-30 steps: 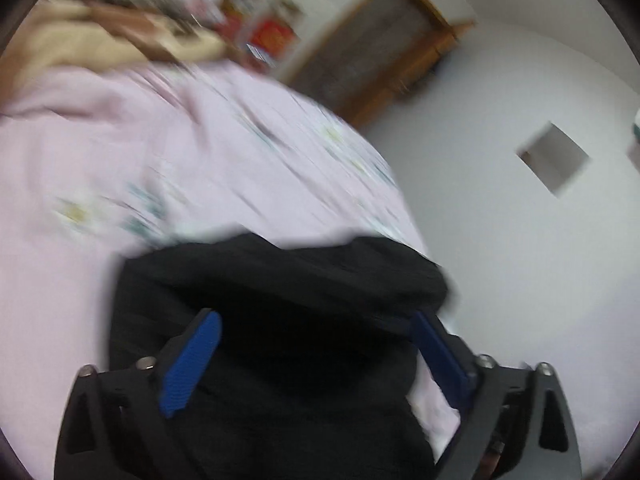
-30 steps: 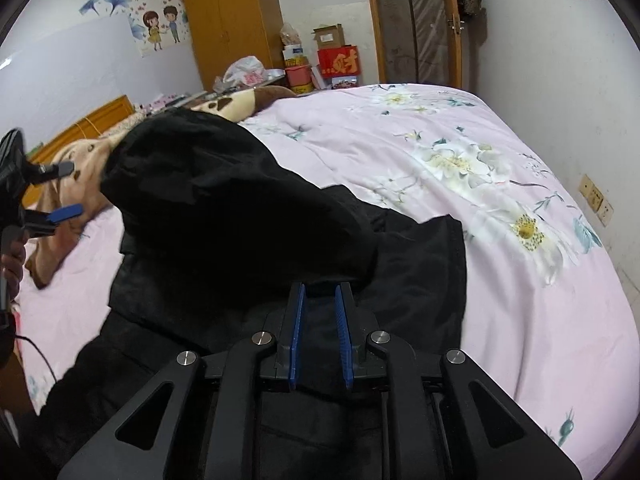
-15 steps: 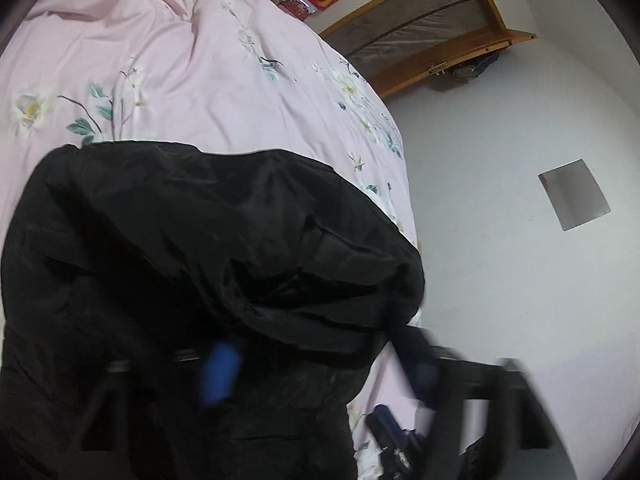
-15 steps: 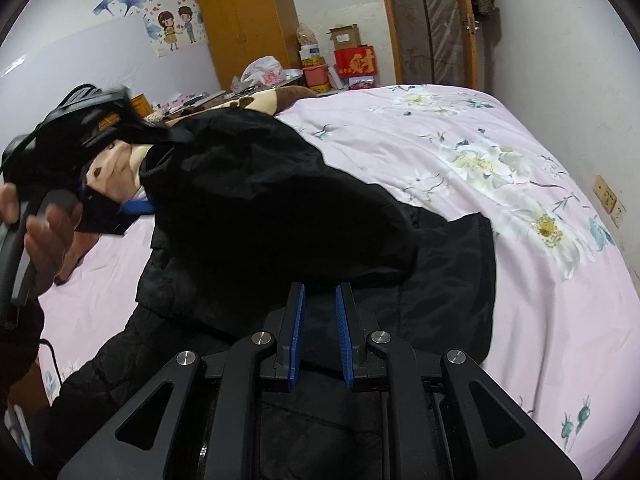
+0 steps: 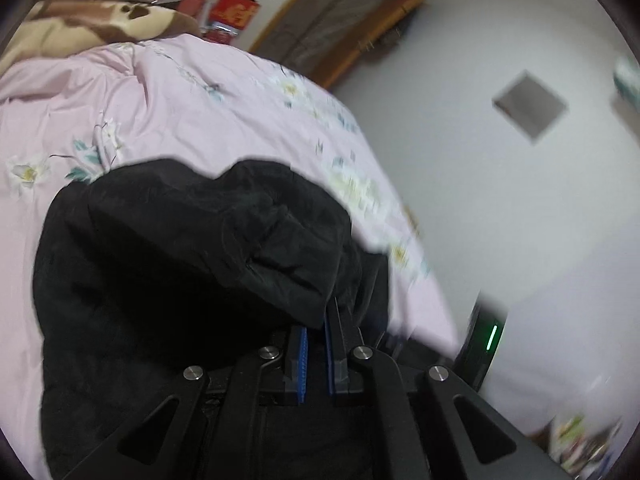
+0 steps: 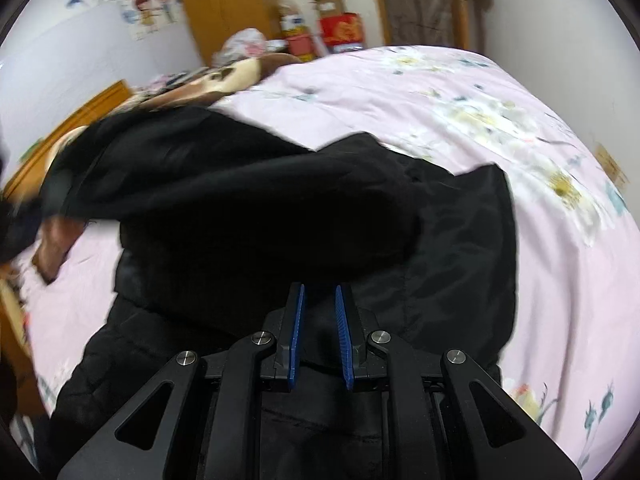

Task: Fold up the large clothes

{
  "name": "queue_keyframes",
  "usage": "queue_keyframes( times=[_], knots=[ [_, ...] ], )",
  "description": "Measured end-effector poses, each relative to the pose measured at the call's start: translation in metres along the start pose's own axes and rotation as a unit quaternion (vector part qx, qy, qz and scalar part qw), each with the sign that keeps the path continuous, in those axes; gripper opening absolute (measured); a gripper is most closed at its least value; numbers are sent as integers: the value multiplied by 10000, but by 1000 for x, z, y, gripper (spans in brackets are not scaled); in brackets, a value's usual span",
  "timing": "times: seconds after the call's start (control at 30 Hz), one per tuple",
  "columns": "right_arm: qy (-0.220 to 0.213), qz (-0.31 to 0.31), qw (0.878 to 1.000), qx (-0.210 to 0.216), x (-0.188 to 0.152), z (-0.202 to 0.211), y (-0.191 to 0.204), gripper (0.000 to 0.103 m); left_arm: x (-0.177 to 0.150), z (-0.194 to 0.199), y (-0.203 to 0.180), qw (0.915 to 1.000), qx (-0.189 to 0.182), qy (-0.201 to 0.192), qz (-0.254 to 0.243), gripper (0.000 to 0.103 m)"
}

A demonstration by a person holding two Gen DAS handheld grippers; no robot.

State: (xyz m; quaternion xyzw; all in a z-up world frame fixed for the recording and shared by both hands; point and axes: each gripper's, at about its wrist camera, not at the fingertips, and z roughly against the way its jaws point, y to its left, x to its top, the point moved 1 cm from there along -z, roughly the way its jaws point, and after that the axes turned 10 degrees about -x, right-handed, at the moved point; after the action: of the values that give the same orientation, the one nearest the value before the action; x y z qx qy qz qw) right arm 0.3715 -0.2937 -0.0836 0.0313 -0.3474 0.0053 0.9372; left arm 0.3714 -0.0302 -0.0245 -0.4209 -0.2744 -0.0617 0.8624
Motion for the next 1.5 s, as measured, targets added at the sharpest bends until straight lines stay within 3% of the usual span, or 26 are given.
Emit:
queue_keyframes(
  times=[0.1, 0.17, 0.27, 0.3, 0.33, 0.37, 0.4, 0.5, 0.57, 0.63, 0.73, 0.8, 0.9, 0.97, 1.0, 1.03, 1.07, 1.13, 1.23, 1.33, 1.37, 1.43, 1.5],
  knots=[
    [133, -478, 9984, -257, 0, 1, -19, 16, -39, -17, 18, 9978, 165, 637, -102, 7],
    [145, -782, 9967, -187, -1, 8, -32, 16, -57, -26, 29, 9938, 425, 999, -225, 7],
    [228, -1394, 9896, 284, 2, 17, -53, 23, -61, -2, 45, 9970, 170, 756, 44, 15],
    [296, -1516, 9870, 436, 4, 17, -56, 37, -55, 14, 50, 9987, 38, 477, 188, 37],
    [365, -1634, 9835, 687, 8, 16, -59, 45, -48, 27, 57, 9994, 18, 213, 283, 74],
    [385, -1714, 9801, 929, 12, 16, -60, 57, -39, 40, 64, 9990, 20, -66, 440, 89],
    [413, -1824, 9750, 1202, 16, 14, -62, 60, -28, 53, 75, 9967, 3, -314, 743, 100],
    [556, -2186, 9617, 1554, 26, 3, -63, 61, 5, 60, 99, 9893, -470, -367, 1329, 100],
    [744, -2350, 9541, 1698, 30, -10, -58, 61, 19, 50, 101, 9918, -287, -249, 1222, 100],
    [918, -2457, 9493, 1734, 35, -23, -55, 62, 33, 40, 111, 9897, -53, -119, 1429, 100],
    [1051, -2460, 9491, 1660, 45, -39, -52, 62, 42, 25, 135, 9778, -194, -171, 2080, 100],
    [1155, -2587, 9441, 1685, 47, -48, -53, 62, 48, 14, 152, 9637, -494, -245, 2613, 100],
    [1205, -2735, 9411, 1581, 52, -60, -58, 62, 54, -1, 173, 9518, -282, -271, 3043, 99],
    [1241, -2766, 9408, 1513, 55, -67, -58, 62, 56, -12, 182, 9477, -41, -207, 3184, 83],
    [1236, -2757, 9421, 1454, 56, -68, -58, 54, 56, -17, 183, 9486, 7, -137, 3162, 65],
    [1205, -2728, 9444, 1385, 59, -68, -57, 42, 56, -21, 186, 9503, 59, -85, 3112, 39],
    [1151, -2717, 9461, 1336, 61, -68, -58, 12, 60, -24, 183, 9532, 60, -28, 3023, 30],
    [938, -2598, 9534, 1218, 68, -64, -57, 10, 65, -21, 176, 9600, 106, -20, 2798, 17],
    [421, -2053, 9709, 1160, 83, -45, -44, 8, 86, -10, 163, 9716, 180, -280, 2342, 12],
    [-209, -1695, 9780, 1198, 89, -19, -37, 7, 100, 9, 152, 9812, 115, -697, 1798, 11],
    [-402, -1545, 9802, 1171, 88, -12, -35, 7, 100, 18, 149, 9837, -74, -890, 1561, 11],
    [-721, -1131, 9845, 1130, 80, 1, -28, 7, 90, 22, 146, 9902, -53, -954, 1017, 11],
    [-695, -927, 9866, 1150, 68, 2, -24, 7, 70, 18, 149, 9950, 43, -731, 683, 11]
  ],
)
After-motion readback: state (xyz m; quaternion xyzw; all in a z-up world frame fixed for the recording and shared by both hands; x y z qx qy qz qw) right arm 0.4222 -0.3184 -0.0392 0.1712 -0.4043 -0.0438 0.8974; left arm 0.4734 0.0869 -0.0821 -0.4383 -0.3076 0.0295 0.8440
